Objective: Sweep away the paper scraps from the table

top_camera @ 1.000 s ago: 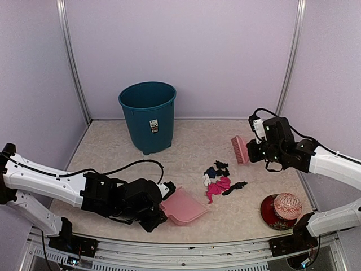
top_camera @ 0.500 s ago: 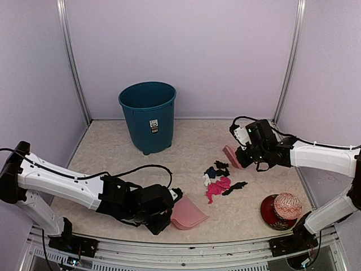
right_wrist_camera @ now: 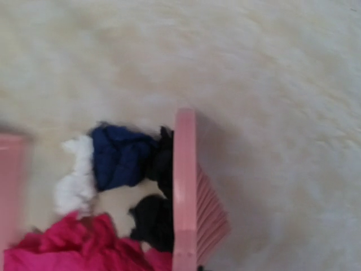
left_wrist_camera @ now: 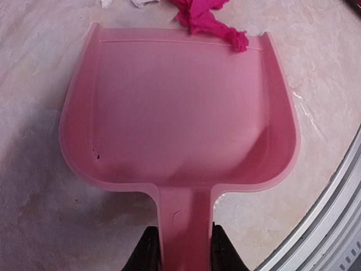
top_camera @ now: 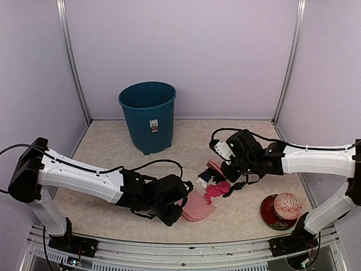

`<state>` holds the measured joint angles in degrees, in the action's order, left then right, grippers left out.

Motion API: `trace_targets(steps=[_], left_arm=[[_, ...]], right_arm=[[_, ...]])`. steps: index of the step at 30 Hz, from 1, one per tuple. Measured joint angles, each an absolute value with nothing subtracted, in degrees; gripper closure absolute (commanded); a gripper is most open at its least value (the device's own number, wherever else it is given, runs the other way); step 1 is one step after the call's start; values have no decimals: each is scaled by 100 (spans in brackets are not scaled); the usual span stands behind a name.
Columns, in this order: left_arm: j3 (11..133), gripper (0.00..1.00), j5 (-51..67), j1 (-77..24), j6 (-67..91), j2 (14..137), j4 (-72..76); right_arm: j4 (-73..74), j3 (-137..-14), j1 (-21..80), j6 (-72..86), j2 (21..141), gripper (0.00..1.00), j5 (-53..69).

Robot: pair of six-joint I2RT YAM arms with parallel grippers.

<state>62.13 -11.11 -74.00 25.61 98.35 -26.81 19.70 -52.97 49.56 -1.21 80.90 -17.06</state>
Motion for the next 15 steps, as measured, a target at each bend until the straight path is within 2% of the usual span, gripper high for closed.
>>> trace_targets(steps=[8,15], left_arm=[[6248,100,-987,-7142,2545,10077,-2375],[6071,100,-950,-7078,2563,10092,-2001]], right_arm=[[2388,-5509,5929,499,8103,100,-1686],[2545,-5636,6167,882,8051,100,-1614]])
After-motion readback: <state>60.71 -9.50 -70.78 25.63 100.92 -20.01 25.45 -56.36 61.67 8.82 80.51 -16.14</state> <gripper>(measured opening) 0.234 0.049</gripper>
